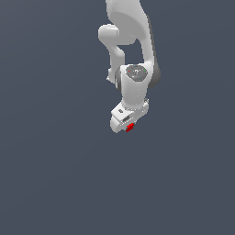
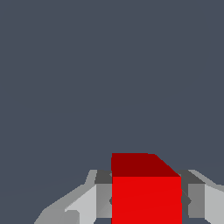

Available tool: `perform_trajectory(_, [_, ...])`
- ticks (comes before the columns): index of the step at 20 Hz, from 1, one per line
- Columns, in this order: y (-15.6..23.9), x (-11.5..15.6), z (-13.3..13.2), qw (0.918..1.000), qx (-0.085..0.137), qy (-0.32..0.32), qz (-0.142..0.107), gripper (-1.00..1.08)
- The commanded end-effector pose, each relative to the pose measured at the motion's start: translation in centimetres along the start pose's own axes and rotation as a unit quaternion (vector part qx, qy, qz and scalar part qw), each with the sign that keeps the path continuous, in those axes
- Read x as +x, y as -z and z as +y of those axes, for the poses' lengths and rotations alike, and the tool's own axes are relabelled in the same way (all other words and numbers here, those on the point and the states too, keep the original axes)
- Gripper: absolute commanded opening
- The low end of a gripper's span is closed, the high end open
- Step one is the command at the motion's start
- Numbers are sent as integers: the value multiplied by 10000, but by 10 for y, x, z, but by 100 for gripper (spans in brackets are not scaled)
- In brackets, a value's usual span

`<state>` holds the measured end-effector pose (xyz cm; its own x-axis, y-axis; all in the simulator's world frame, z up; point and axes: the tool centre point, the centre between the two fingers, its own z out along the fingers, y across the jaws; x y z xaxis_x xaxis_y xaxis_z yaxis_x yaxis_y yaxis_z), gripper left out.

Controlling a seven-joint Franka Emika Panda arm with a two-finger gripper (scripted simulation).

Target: Pick up the red cube and move it to a goal position.

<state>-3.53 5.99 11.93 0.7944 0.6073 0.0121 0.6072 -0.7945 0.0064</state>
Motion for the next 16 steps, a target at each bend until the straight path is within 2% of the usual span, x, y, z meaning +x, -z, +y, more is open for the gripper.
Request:
perform_trajectory(1, [19, -7, 4, 10000, 11, -1, -17, -100])
perform_trajectory(8, [54, -19, 13, 10000, 32, -8, -51, -100])
perform_trajectory(16, [61, -21, 16, 10000, 32, -12, -61, -100])
